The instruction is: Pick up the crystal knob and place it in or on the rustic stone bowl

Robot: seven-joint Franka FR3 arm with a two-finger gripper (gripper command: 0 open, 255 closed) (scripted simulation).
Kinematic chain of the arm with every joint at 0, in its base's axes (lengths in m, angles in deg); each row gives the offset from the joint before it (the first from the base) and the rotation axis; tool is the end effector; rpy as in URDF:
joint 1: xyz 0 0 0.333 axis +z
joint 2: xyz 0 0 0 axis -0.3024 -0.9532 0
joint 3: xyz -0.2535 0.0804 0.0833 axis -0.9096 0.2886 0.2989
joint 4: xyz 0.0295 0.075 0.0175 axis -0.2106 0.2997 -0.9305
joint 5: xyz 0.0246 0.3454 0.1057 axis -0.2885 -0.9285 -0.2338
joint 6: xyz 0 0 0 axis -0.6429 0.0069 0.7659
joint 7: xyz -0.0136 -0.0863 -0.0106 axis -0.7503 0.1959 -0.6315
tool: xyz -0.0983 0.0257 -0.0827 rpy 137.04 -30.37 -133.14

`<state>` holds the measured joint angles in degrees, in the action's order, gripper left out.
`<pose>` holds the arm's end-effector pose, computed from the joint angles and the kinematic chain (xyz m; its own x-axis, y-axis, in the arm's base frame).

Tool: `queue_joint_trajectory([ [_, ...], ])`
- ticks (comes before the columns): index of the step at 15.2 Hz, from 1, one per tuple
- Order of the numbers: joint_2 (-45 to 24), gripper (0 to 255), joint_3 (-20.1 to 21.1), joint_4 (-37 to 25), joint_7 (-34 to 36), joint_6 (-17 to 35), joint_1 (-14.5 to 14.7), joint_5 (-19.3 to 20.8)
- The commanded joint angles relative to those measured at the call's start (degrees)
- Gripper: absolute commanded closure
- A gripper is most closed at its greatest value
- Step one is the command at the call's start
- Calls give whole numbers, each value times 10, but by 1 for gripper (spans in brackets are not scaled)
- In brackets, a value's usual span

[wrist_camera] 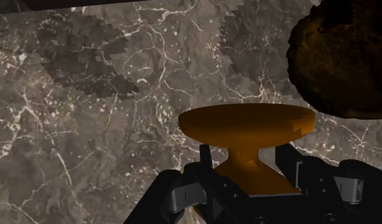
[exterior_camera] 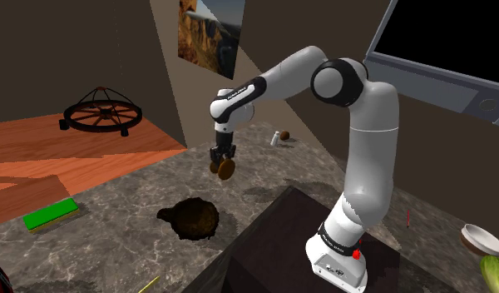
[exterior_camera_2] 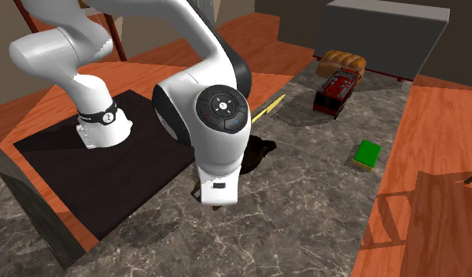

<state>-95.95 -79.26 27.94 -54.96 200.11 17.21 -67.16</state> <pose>0.5359 -0.0091 0.2055 0.9598 -0.0601 -0.2743 -0.1063 -0.9819 -0.1568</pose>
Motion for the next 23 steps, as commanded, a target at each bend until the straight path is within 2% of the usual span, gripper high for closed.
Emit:
queue_joint_trajectory([
  [1,11,255,-1,-2,3,-13,0,2],
  [11,55,255,-3,-16,15,-70,1,9],
  [23,99,255,63,47,151,-22,94,-21],
])
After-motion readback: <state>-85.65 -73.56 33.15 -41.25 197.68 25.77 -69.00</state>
